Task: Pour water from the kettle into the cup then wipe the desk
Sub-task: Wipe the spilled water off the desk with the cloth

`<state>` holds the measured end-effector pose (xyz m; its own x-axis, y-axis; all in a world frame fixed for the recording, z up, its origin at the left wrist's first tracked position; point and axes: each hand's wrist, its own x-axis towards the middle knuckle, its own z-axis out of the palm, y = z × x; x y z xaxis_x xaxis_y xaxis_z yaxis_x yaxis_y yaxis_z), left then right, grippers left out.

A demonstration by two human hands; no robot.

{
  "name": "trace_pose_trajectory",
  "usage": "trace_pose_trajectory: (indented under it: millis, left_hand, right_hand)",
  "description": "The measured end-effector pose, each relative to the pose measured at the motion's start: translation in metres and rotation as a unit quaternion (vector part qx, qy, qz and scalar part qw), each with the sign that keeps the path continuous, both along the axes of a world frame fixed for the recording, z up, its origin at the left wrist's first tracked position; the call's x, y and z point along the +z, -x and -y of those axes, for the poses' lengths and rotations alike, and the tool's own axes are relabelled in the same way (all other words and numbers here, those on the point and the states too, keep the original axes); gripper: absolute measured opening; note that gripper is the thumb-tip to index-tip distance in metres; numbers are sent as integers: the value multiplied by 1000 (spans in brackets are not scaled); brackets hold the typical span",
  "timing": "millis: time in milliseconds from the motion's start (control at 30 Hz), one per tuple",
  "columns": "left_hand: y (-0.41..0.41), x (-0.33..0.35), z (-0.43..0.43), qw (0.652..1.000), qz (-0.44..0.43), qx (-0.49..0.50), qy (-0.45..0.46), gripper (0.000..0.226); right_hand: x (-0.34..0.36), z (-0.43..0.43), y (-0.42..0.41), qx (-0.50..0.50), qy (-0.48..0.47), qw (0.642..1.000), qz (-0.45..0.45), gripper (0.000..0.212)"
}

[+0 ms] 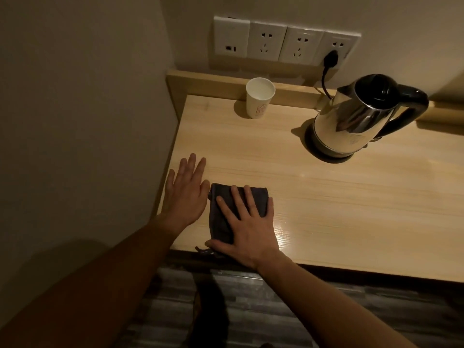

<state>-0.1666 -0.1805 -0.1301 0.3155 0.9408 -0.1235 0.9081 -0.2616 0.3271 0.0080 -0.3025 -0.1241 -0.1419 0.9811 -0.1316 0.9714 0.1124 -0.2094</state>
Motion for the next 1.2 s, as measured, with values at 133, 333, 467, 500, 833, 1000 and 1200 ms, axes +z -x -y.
trace_pose_trajectory:
  millis: [133, 333, 467, 500, 833, 1000, 1200]
  left_hand:
    - [-2, -11, -1, 998, -62, -3, -22, 68]
    - [-4, -12, -2, 997, -76, 0, 0, 75]
    - [-12, -9, -1, 997, -78, 10, 24, 81]
    - [-15, -9, 1, 996, -81, 15, 24, 81]
    - [-19, -13, 4, 996, -94, 9, -10, 83]
    - [-19, -15, 3, 995, -100, 8, -8, 80]
    - [-20, -18, -1, 992, -124, 10, 11, 82]
  right_hand:
    - [-2, 8, 2, -7, -4, 1000, -8, 101]
    - [-4, 45, -2, 41, 12, 999, -18, 87]
    - [8, 68, -14, 77, -3, 997, -29, 73]
    - [17, 69, -18, 66, 12, 996, -67, 66]
    - [121, -43, -84, -272, 66, 804, -525, 50]
    - [102, -139, -115, -165, 30, 906, -389, 46]
    - [29, -177, -120, -52, 85, 994, -38, 87]
